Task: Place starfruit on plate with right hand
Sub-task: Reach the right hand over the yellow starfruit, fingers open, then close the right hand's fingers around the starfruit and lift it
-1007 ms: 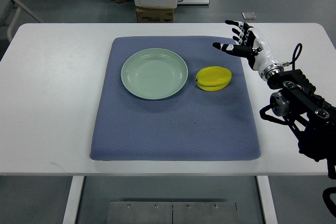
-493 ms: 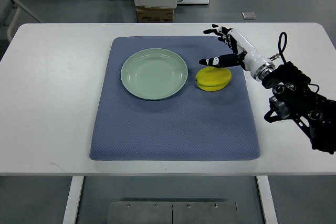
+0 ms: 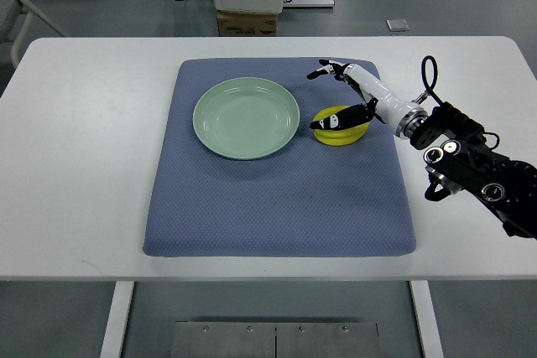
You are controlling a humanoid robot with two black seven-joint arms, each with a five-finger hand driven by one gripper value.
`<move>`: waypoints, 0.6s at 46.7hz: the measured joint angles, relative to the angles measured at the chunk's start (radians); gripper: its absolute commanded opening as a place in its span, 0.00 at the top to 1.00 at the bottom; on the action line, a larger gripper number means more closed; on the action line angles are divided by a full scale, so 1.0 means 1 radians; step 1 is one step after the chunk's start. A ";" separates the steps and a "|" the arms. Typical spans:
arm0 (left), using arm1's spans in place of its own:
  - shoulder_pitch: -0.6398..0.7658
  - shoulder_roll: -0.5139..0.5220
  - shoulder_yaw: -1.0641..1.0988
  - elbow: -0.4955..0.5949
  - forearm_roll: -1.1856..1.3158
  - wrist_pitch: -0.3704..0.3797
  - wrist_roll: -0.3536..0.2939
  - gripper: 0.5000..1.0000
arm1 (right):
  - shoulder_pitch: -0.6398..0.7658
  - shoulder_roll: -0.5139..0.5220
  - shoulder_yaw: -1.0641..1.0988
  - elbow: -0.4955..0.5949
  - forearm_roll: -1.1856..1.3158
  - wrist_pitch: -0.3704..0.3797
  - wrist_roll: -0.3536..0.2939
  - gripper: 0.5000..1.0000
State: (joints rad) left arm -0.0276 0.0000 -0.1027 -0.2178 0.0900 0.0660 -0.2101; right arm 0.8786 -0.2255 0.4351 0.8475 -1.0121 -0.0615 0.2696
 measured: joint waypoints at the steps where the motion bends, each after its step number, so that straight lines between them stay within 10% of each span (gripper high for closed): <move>1: 0.000 0.000 0.000 0.000 0.000 0.000 0.000 0.00 | 0.001 0.000 -0.003 0.000 -0.007 0.000 0.001 0.00; 28: 0.000 0.000 0.000 0.000 0.000 0.000 0.000 0.00 | -0.001 0.001 -0.047 -0.053 -0.074 -0.004 0.005 0.05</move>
State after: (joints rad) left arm -0.0276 0.0000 -0.1025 -0.2180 0.0902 0.0660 -0.2101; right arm 0.8777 -0.2249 0.3885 0.7943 -1.0856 -0.0657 0.2741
